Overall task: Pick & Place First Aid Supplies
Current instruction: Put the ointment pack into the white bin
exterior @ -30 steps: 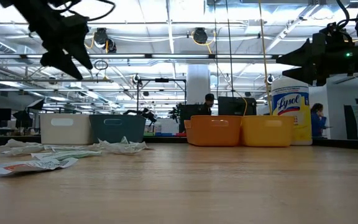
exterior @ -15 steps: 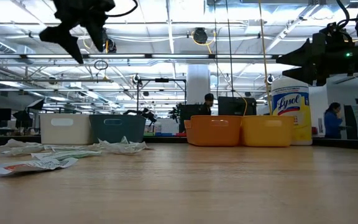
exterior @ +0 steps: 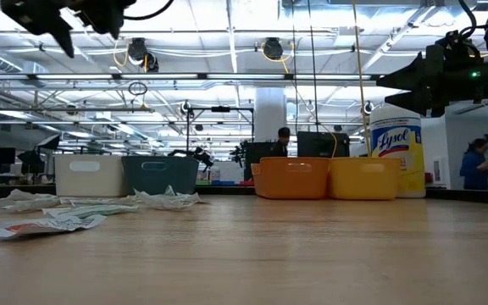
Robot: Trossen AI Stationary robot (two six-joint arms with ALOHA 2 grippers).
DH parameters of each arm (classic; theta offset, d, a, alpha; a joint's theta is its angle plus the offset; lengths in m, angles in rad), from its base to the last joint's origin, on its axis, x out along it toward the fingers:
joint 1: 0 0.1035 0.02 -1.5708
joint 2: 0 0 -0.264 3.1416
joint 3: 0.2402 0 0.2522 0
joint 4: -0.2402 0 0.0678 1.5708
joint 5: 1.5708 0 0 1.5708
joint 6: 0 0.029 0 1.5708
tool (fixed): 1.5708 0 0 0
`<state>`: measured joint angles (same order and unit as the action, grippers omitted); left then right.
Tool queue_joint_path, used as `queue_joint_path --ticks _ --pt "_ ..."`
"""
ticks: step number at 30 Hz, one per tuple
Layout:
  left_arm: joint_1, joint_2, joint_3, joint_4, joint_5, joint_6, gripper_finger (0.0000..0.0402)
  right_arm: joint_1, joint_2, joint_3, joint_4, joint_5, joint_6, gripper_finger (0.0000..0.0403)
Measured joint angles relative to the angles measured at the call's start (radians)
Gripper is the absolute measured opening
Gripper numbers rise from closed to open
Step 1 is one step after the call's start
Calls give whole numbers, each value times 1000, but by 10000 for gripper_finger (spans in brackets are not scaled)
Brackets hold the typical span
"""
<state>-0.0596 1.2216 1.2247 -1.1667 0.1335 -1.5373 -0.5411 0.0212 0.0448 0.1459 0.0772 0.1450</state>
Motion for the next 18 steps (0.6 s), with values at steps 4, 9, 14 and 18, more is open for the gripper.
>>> queue_joint_path --ticks 4,9,14,18 --pt "-67 54 0 22 31 -43 296 0 0 0 0 0 0 392" --pt "-150 118 1 91 50 -112 296 0 0 0 -1 0 0 392" --pt "-230 196 0 186 42 -186 296 0 0 0 0 0 0 392" --pt "-282 268 3 284 18 -231 296 0 0 0 0 0 0 392"
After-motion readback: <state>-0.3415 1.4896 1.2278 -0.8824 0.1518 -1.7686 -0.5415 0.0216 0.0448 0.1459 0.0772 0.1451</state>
